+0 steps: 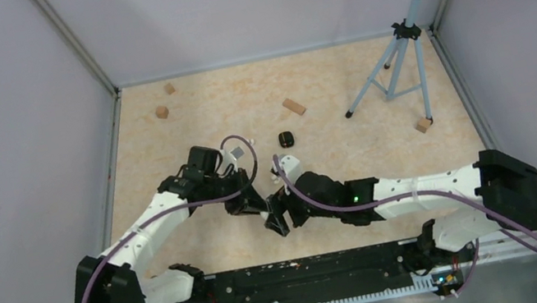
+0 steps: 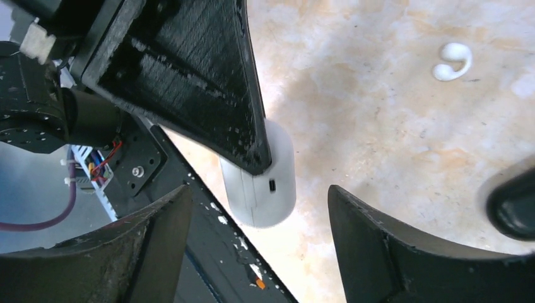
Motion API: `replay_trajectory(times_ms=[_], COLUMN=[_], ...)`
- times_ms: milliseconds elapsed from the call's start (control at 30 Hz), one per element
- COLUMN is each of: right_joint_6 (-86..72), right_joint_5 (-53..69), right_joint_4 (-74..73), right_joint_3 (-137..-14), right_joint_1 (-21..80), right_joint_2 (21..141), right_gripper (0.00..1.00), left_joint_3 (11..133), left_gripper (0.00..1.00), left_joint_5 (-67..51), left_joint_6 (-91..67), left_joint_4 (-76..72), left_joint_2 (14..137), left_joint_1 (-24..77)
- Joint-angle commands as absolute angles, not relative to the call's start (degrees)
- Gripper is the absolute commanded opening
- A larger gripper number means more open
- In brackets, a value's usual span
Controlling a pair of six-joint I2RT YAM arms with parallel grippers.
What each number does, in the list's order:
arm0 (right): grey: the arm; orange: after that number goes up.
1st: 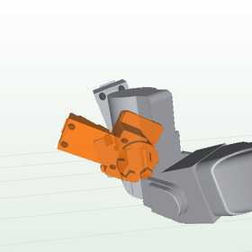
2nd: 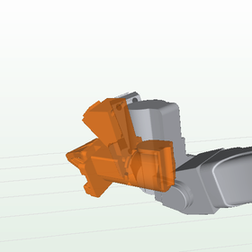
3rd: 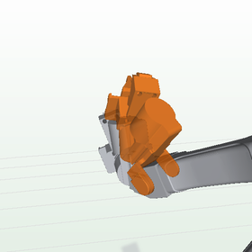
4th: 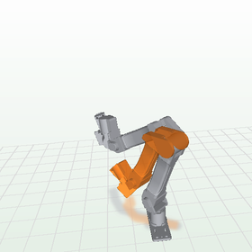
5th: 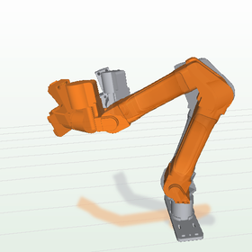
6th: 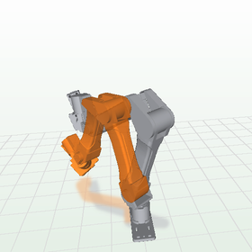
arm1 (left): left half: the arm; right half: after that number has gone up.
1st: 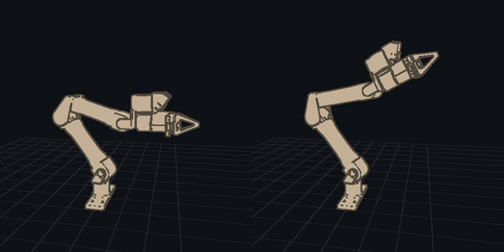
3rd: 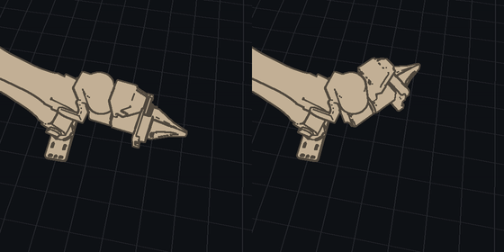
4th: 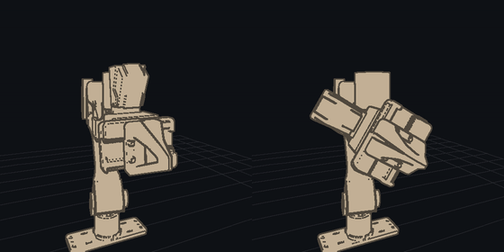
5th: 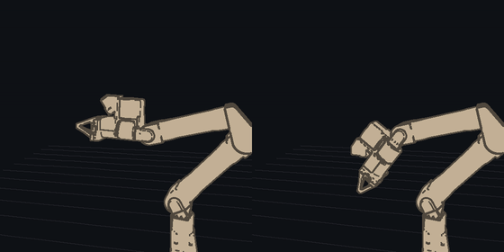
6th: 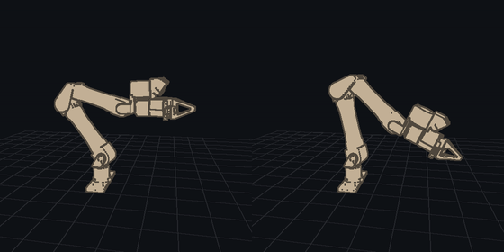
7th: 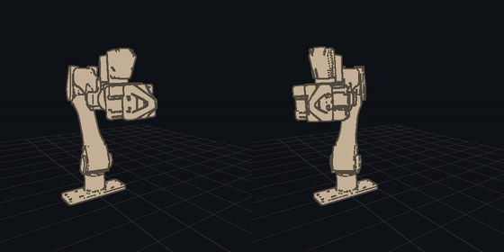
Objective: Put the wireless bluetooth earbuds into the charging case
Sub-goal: Pass from the right arm to the left, then pass from the left arm to the right
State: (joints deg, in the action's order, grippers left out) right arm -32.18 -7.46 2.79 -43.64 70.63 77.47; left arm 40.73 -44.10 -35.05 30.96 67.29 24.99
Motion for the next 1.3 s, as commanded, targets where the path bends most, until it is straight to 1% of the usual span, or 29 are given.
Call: replay_trajectory(times_ms=[0,100,233,333,400,433,500,600,700,867,1000,1133,1167,1200,1233,1267], right_joint_6=[-31.7,-29.6,-28.5,-28.3,-28.2,-28.5,-29.7,-29.2,-28.1,-28.2,-29.0,-30.7,-31.1,-31.7,-31.9,-32.0], right_joint_5=[-14.3,-25.7,-39.7,-46.9,-50.3,-51.5,-53.4,-54.2,-53.8,-55.2,-55.7,-57.2,-57.6,-57.9,-58.1,-58.1], right_joint_4=[-0.5,-7.9,-17.0,-19.7,-21.1,-22.3,-25.7,-27.0,-25.3,-27.0,-27.2,-28.5,-28.9,-29.1,-29.0,-28.6], right_joint_3=[-47.3,-51.3,-59.3,-64.3,-67.3,-68.8,-72.0,-74.4,-74.2,-75.7,-75.6,-75.5,-75.4,-75.2,-74.9,-74.1], right_joint_1=[70.9,76.0,81.9,84.6,85.4,85.7,85.8,86.0,86.0,86.0,86.0,86.0,85.9,85.9,85.8,85.7], right_joint_2=[73.1,74.9,82.4,88.3,91.8,93.6,96.7,99.8,100.6,103.0,103.0,102.7,102.6,102.4,102.2,101.6], right_gripper=[0.77,0.78,0.77,0.71,0.64,0.60,0.56,0.54,0.51,0.43,0.29,0.05,0.00,0.00,0.00,0.00], left_joint_3=[45.7,47.3,49.6,51.1,51.5,51.8,52.1,52.4,52.5,52.3,52.0,51.3,51.2,51.1,50.9,50.8], left_gripper=[0.00,0.00,0.00,0.00,0.00,0.00,0.00,0.00,0.00,0.00,0.00,0.00,0.00,0.03,0.10,0.20], left_joint_5=[-35.8,-34.2,-33.2,-33.0,-32.6,-32.4,-32.2,-32.2,-32.4,-32.4,-33.0,-35.3,-35.9,-36.5,-36.8,-37.0], left_joint_6=[-39.2,-42.0,-44.5,-45.6,-46.0,-46.3,-46.4,-46.5,-46.4,-46.7,-46.9,-46.8,-46.6,-46.6,-46.5,-46.5], left_joint_4=[34.5,35.4,38.1,40.2,41.2,41.6,42.0,42.3,42.6,42.9,42.6,40.8,40.1,39.4,38.9,38.4], left_joint_2=[68.5,69.7,71.5,72.9,73.3,73.5,73.5,73.6,73.6,73.2,72.7,72.2,72.1,71.9,71.8,71.6], left_joint_1=[24.5,24.5,24.5,24.5,24.5,24.5,24.4,24.4,24.3,24.3,24.1,24.0,23.9,23.9,23.9,23.9])
